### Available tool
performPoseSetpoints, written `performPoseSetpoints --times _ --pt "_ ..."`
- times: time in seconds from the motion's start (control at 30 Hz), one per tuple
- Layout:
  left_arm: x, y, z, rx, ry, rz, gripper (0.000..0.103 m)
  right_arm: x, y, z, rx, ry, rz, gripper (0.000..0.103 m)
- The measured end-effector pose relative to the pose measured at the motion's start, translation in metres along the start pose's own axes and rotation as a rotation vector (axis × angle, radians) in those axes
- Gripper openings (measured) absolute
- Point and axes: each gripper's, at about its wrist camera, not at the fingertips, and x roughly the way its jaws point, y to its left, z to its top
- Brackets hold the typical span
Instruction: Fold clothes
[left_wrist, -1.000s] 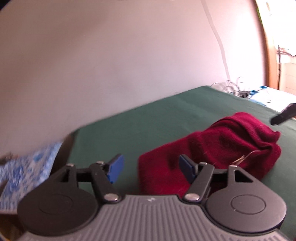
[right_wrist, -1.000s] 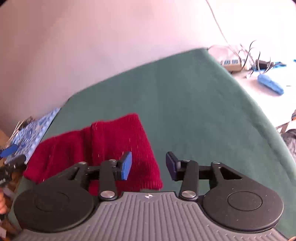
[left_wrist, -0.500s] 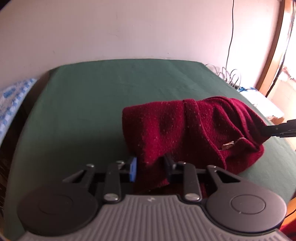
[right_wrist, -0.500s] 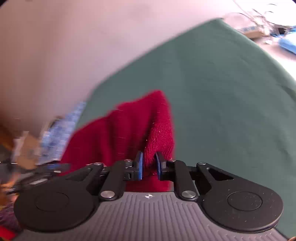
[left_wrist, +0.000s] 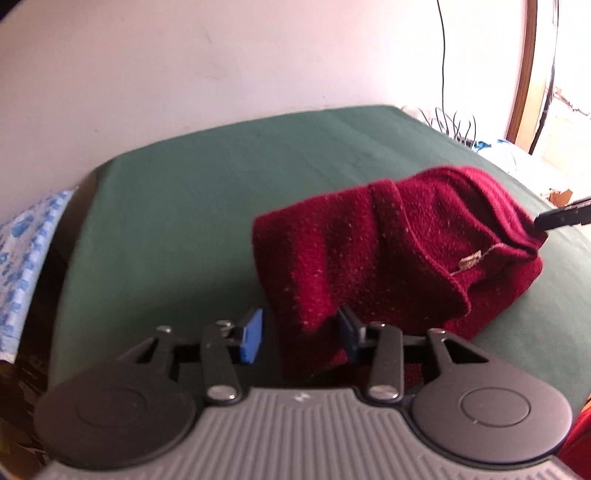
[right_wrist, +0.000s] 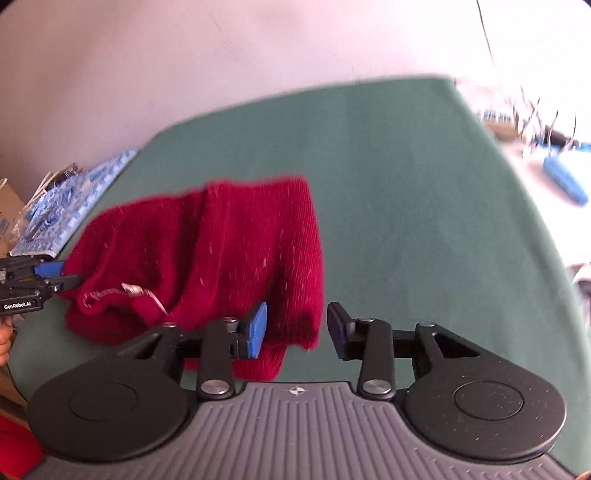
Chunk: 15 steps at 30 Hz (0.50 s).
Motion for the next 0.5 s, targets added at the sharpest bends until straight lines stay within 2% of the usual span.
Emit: performPoseSetpoints --times 0.1,0.23,0.27,0.3,0.33,0.37,0.4,0.5 --pt "-0.02 0.002 0.005 -0.03 -0.042 0.009 0.047 -0.007 0.009 0.009 -0.076 -0.041 0.008 0.037" --pt "-0.016 -0.013 0.021 -0.012 -0.124 0.001 0.039 0.009 0.032 0.01 -0.148 -0.055 0.051 0.021" --pt "-0.007 -0.018 0.024 -0.008 -0.119 -0.016 0.033 0.015 0.037 0.008 -0.16 -0.044 0.051 0.018" --pt "0.004 -0.023 0.024 0.001 -0.091 -0.024 0.03 0.022 0.043 0.006 -0.172 -0.034 0.051 0.014" --pt "0.016 -0.029 0.022 0.012 -0.051 -0.029 0.023 0.029 0.048 0.004 -0.184 -0.023 0.051 0.012" --pt "0.026 -0.033 0.015 0.023 -0.024 -0.024 0.019 0.034 0.051 -0.001 -0.2 -0.012 0.049 0.011" --pt "0.035 -0.036 0.006 0.035 -0.001 -0.016 0.019 0.039 0.052 -0.007 -0.218 -0.001 0.046 0.011" --pt "0.032 -0.044 -0.002 0.102 -0.019 0.012 0.02 0.042 0.059 -0.014 -0.287 0.023 0.03 0.012"
